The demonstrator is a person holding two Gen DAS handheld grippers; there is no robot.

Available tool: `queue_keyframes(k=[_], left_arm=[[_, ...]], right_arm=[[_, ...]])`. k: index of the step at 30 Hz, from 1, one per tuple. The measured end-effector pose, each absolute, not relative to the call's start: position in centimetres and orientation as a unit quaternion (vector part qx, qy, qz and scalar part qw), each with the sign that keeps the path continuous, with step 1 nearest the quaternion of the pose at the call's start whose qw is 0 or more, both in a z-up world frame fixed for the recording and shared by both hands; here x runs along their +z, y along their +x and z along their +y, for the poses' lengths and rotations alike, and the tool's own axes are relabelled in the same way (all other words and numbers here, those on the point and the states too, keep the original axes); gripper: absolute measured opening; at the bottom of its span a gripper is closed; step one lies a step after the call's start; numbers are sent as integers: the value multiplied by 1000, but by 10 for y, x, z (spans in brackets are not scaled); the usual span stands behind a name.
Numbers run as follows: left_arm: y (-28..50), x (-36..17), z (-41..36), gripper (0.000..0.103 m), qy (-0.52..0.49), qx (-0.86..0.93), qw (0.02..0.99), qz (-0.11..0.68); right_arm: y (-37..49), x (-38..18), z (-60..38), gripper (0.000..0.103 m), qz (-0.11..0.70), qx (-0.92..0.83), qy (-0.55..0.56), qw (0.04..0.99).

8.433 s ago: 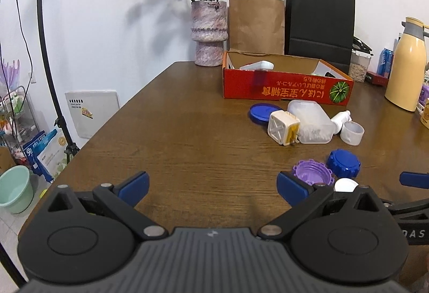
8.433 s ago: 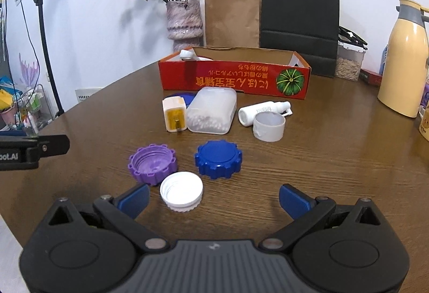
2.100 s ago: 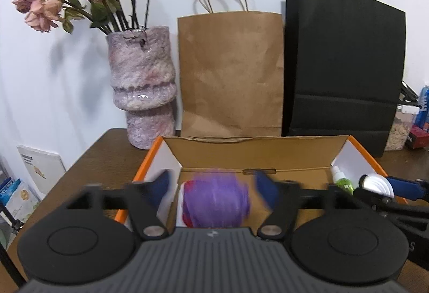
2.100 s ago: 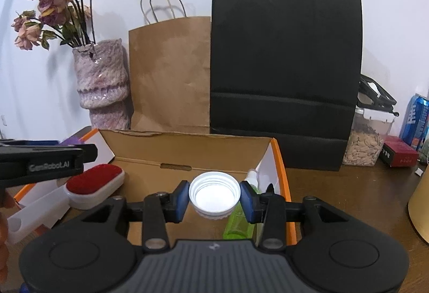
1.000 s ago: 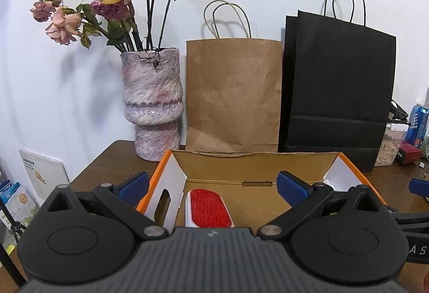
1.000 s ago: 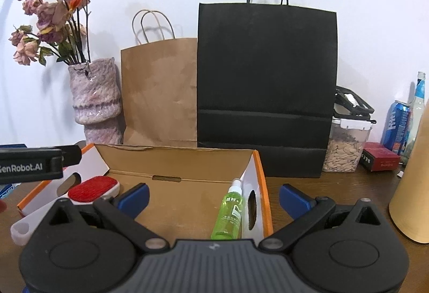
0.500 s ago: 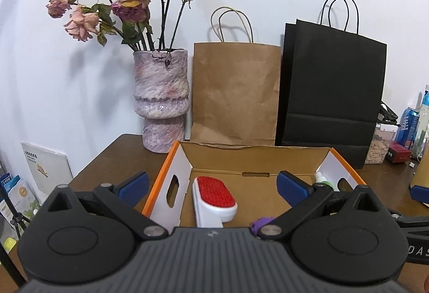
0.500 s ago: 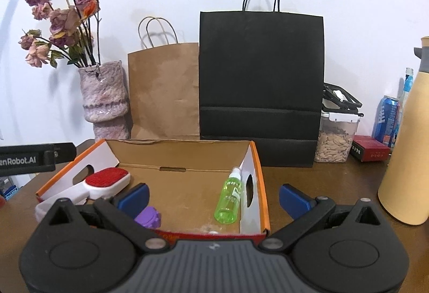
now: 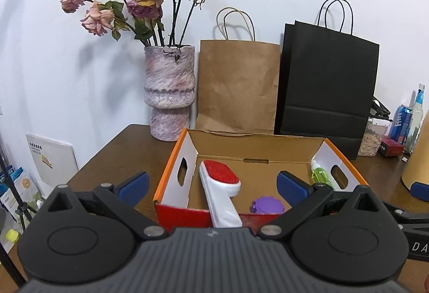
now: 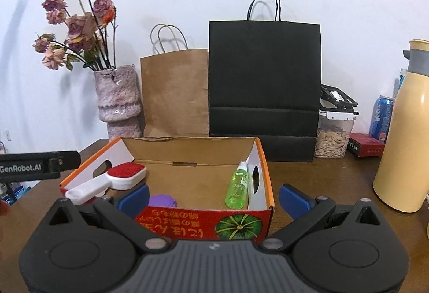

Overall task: Organize rigid objects
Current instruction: 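Withdraw both tools from the box back toward the table items, then reach the right tool to the blue cap and grasp it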

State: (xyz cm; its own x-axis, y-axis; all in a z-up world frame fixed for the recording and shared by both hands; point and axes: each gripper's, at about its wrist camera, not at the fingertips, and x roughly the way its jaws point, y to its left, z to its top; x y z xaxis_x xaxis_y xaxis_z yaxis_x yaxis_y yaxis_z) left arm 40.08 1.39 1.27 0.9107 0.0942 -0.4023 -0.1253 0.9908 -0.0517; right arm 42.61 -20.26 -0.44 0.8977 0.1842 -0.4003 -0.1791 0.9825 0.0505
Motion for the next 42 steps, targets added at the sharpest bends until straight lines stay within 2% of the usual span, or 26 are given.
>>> queue_keyframes(k=[42], left_arm=[[232,-13,22,103,-10,58,969,241]], right_arm=[[252,-30,-198,103,245,120,-15,962]])
